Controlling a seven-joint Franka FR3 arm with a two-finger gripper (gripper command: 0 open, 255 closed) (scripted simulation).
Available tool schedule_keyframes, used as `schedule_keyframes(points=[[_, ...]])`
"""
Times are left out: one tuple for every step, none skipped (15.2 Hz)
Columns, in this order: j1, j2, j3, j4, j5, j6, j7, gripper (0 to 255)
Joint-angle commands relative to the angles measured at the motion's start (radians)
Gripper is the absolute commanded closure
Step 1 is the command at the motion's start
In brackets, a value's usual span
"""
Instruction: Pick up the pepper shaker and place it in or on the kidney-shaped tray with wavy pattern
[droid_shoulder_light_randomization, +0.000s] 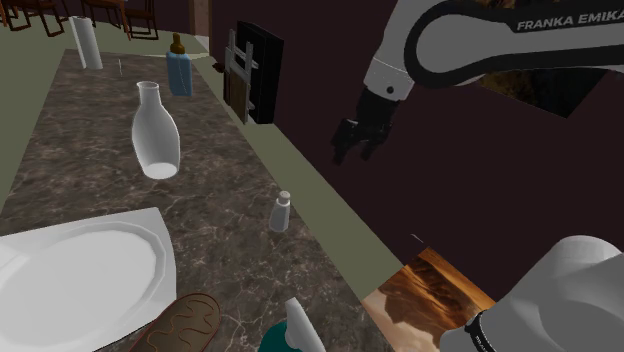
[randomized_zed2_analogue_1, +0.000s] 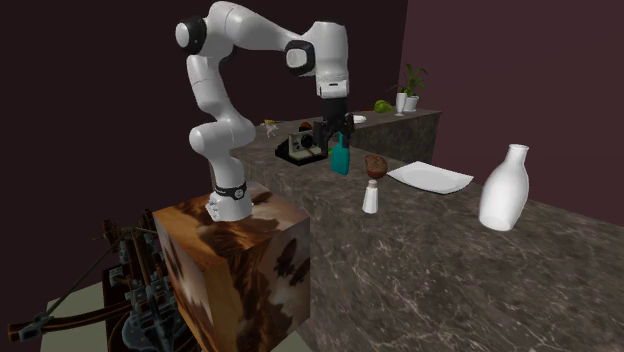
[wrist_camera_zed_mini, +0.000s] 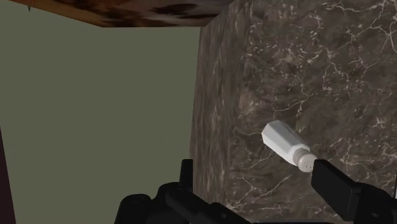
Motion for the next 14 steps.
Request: schedule_keyframes(points=[[0.009, 0.071, 0.023, 0.029, 0.009, 0.032, 0.032, 0], [0.013, 0.104, 0.033, 0.04, 0.013, 0.049, 0.046, 0], [0.018, 0.138, 0.043, 0.053, 0.015, 0.065, 0.06, 0], [0.022, 0.172, 0.053, 0.067, 0.017, 0.08, 0.074, 0], [0.026, 0.206, 0.062, 0.082, 0.018, 0.094, 0.088, 0], [0.031, 0.241, 0.071, 0.098, 0.018, 0.108, 0.102, 0], [0.035, 0.276, 0.079, 0.115, 0.018, 0.122, 0.116, 0], [0.04, 0.311, 0.087, 0.133, 0.017, 0.134, 0.131, 0], [0.046, 0.347, 0.094, 0.152, 0.015, 0.146, 0.145, 0], [0.051, 0.383, 0.101, 0.172, 0.012, 0.157, 0.16, 0], [0.057, 0.42, 0.108, 0.194, 0.009, 0.167, 0.174, 0], [0.058, 0.424, 0.108, 0.197, 0.009, 0.169, 0.176, 0], [0.06, 0.431, 0.108, 0.19, 0.008, 0.182, 0.177, 0], [0.061, 0.437, 0.109, 0.184, 0.007, 0.195, 0.178, 0]])
